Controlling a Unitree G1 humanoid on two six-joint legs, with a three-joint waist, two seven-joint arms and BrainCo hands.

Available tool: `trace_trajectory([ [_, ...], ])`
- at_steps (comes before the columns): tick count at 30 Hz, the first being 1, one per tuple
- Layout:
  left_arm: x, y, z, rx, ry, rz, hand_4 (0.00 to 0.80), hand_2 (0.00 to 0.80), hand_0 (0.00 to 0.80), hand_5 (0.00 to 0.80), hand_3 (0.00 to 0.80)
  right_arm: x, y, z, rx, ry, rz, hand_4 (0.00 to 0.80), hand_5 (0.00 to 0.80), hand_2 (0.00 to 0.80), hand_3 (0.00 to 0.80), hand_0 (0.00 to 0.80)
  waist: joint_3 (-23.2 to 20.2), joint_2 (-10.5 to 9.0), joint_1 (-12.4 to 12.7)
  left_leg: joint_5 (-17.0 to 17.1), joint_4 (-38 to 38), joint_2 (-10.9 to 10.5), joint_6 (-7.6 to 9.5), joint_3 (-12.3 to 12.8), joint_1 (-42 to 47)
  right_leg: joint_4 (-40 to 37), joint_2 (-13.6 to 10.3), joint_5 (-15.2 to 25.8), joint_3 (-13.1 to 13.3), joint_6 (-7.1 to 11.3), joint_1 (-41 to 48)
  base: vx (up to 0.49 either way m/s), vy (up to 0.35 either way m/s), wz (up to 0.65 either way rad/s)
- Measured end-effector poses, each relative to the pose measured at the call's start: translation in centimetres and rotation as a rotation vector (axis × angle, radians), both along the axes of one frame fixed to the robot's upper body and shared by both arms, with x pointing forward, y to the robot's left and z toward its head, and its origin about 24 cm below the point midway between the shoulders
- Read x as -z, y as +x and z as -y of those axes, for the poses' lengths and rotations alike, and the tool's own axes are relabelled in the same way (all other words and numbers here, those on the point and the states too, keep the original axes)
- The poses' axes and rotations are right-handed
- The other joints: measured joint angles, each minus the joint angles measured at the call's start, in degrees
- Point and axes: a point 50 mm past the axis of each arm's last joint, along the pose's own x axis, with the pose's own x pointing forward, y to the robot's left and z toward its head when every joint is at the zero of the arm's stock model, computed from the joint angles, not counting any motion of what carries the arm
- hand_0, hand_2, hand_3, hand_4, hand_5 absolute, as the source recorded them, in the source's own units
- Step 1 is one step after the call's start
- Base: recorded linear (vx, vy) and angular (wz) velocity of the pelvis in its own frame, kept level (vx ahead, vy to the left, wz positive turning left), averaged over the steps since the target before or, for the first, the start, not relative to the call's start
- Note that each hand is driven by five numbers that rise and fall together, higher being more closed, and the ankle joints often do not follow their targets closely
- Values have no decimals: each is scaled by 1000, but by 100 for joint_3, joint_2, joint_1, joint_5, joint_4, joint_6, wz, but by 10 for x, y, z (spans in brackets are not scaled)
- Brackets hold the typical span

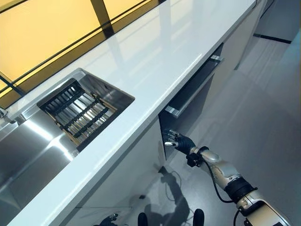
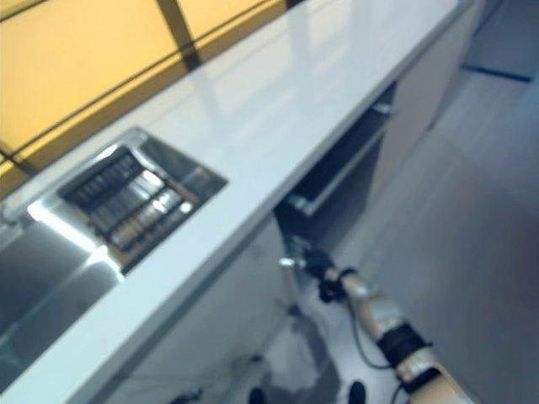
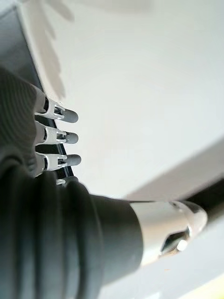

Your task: Take plates into dishwasher

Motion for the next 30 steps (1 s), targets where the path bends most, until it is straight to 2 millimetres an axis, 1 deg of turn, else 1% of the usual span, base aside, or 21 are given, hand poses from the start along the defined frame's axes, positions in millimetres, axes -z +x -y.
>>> trace_trajectory([
  [1,0,0,0,-1,1,-1,0,0,0,0,0,1,0,2,9,-14,6,0,0,0,0,0,5,-8,2,2,1,0,0,-39,1,0,1,-12,-35,2,29,23,-51,25],
  [3,1,-1,-1,-6,4,-2,0,0,0,0,0,5,-1,12,56,-66,27,0,0,0,0,0,12,-24,6,5,4,4,-3,-184,20,0,26,-81,-50,26,148,15,-81,35],
  [5,1,-1,-1,-12,5,-1,0,0,0,0,0,8,-3,22,91,-128,45,0,0,0,0,0,17,-33,61,10,7,4,-6,-251,50,0,38,-127,-72,40,240,-5,-128,31],
  [6,0,-1,-2,-22,3,4,0,0,0,0,0,12,-5,31,118,-180,53,0,0,0,0,0,18,-38,151,11,7,7,-7,-302,91,1,42,-156,-137,41,329,-17,-124,29],
  [9,-2,1,-9,-71,0,19,0,0,0,0,0,24,-12,43,165,-275,57,0,0,0,0,0,10,-71,156,22,70,18,-5,-447,101,3,75,-286,-286,64,570,-1,-152,58],
  [11,-3,0,-14,-99,-2,22,0,0,0,0,0,34,-17,50,197,-295,36,0,0,0,0,0,-6,-131,179,27,122,32,-2,-565,109,6,128,-399,-348,65,764,40,-131,70],
  [13,-1,-3,-19,-131,-13,12,0,0,0,0,0,45,-23,57,233,-317,16,0,0,0,0,0,-23,-189,320,28,158,46,0,-576,200,10,169,-499,-382,70,973,88,-91,55],
  [15,2,-12,-25,-178,-21,3,0,0,0,0,0,55,-28,62,246,-370,2,0,0,0,0,0,-42,-228,351,28,209,40,0,-571,272,8,184,-601,-440,85,1195,82,-54,55],
  [17,6,-23,-32,-216,-23,-8,0,0,0,0,0,69,-38,70,253,-438,-27,0,0,0,0,0,-68,-258,435,34,281,34,8,-524,338,11,218,-725,-527,95,1458,57,-85,79],
  [18,7,-28,-34,-221,-21,-12,0,0,0,0,0,83,-48,78,265,-469,-67,0,0,0,0,0,-99,-261,494,56,386,35,36,-443,293,49,258,-844,-619,72,1607,30,-102,115],
  [20,11,-38,-37,-238,-20,-32,0,0,0,0,0,109,-68,89,268,-514,-163,0,0,0,0,0,-158,-262,532,62,383,94,125,-188,293,216,294,-1056,-709,24,1792,-49,-49,109],
  [21,12,-41,-39,-243,-17,-40,0,0,0,0,0,122,-78,94,271,-532,-211,0,0,0,0,0,-210,-270,598,34,399,162,189,72,288,399,256,-1193,-849,35,1803,-66,-4,72],
  [22,13,-44,-40,-249,-15,-48,0,0,0,0,0,128,-84,97,272,-538,-238,0,0,0,0,0,-233,-288,623,-7,414,184,243,198,284,481,232,-1259,-918,40,1818,-62,18,83],
  [23,15,-50,-43,-269,-11,-65,0,0,0,0,0,144,-98,101,273,-557,-301,0,0,0,0,0,-303,-357,633,-99,466,177,318,365,277,650,133,-1408,-1014,74,1843,-65,29,81],
  [24,18,-57,-45,-278,-6,-85,0,0,0,0,0,152,-106,103,272,-572,-335,0,0,0,0,0,-352,-388,635,-115,486,158,335,436,289,827,42,-1553,-1021,102,1826,-85,37,88],
  [25,23,-72,-45,-295,-7,-123,0,0,0,0,0,163,-116,107,275,-571,-382,0,0,0,0,0,-440,-401,654,-108,677,116,355,432,284,1132,-64,-1778,-1072,166,1851,-87,55,52],
  [26,25,-79,-44,-305,-10,-138,0,0,0,0,0,167,-120,107,275,-571,-402,0,0,0,0,0,-488,-399,661,-90,756,101,370,430,273,1221,-86,-1842,-1077,199,1857,-115,88,44],
  [27,30,-94,-45,-322,-6,-178,0,0,0,0,0,181,-134,109,278,-567,-455,0,0,0,0,0,-653,-467,685,-65,895,1,280,385,271,1513,-216,-2079,-1048,165,1838,-124,120,30],
  [28,31,-98,-45,-328,-4,-189,0,0,0,0,0,185,-138,110,280,-569,-471,0,0,0,0,0,-688,-496,690,-54,905,-32,270,368,272,1582,-240,-2148,-1028,190,1835,-129,152,49],
  [29,32,-99,-46,-329,3,-193,0,0,0,0,0,191,-144,113,286,-578,-505,0,0,0,0,0,-730,-542,699,-16,897,-88,245,252,276,1693,-254,-2280,-936,172,1815,-147,242,49],
  [30,32,-100,-47,-318,15,-194,0,0,0,0,0,198,-149,115,306,-574,-544,0,0,0,0,0,-888,-585,759,150,683,-97,181,164,286,1718,-273,-2330,-942,199,1754,-159,284,38],
])
